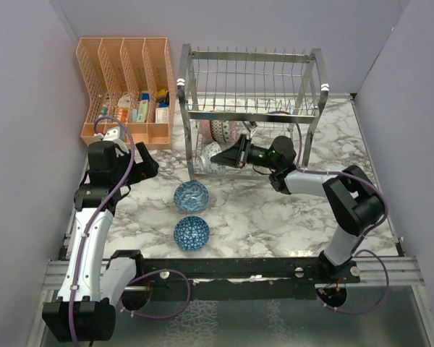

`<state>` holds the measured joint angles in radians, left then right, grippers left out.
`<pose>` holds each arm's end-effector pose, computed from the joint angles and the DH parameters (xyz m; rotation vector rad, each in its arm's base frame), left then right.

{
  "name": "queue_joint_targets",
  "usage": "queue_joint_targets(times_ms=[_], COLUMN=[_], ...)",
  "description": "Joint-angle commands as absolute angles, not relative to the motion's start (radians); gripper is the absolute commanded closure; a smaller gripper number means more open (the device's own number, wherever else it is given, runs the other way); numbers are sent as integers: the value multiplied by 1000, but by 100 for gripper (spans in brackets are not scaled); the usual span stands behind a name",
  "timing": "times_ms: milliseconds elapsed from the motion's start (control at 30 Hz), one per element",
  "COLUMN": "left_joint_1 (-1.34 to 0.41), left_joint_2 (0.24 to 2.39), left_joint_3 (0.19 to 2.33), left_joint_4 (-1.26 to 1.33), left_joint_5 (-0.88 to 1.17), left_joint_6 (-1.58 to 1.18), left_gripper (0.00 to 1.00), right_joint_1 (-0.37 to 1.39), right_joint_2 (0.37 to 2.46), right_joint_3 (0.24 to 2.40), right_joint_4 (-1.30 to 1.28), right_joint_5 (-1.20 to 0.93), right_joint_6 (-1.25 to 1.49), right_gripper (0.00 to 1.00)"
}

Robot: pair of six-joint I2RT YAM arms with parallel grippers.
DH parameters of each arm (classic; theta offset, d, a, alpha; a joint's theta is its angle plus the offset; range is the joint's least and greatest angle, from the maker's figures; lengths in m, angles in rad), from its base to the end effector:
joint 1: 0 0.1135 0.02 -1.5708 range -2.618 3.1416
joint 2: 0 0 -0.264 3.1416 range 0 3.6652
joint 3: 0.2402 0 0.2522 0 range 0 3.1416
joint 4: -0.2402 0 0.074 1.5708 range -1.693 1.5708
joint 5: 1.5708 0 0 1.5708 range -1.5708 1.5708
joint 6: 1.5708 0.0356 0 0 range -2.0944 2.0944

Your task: Load the bowls into the dish rack

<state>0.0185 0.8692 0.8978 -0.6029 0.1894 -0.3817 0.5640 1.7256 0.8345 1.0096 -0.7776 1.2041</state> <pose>0.1843 -0.0033 0.3229 -0.3198 2.1385 -0.4139 0.2909 0.2136 0.2333 -0.2069 1.8364 1.8972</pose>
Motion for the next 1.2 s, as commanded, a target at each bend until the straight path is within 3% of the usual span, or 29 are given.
queue_joint_targets(times_ms=[0, 533, 1167], left_joint_1=[21, 22, 21], left_joint_2=[854, 860, 874], left_joint_3=[919, 882, 885], left_joint_4=[-601, -574, -570], left_joint_5=[167, 181, 177], left_joint_6=[-368, -369, -357], left_gripper=[1, 1, 1], right_joint_1=[547, 525, 529], right_joint_2=[1817, 2057, 2272], right_joint_3=[914, 1004, 1072], right_joint_4=[1191, 1415, 1516], right_joint_5=[-717, -503, -464], right_joint_6=[1280, 1376, 1547], right_gripper=[99, 99, 99])
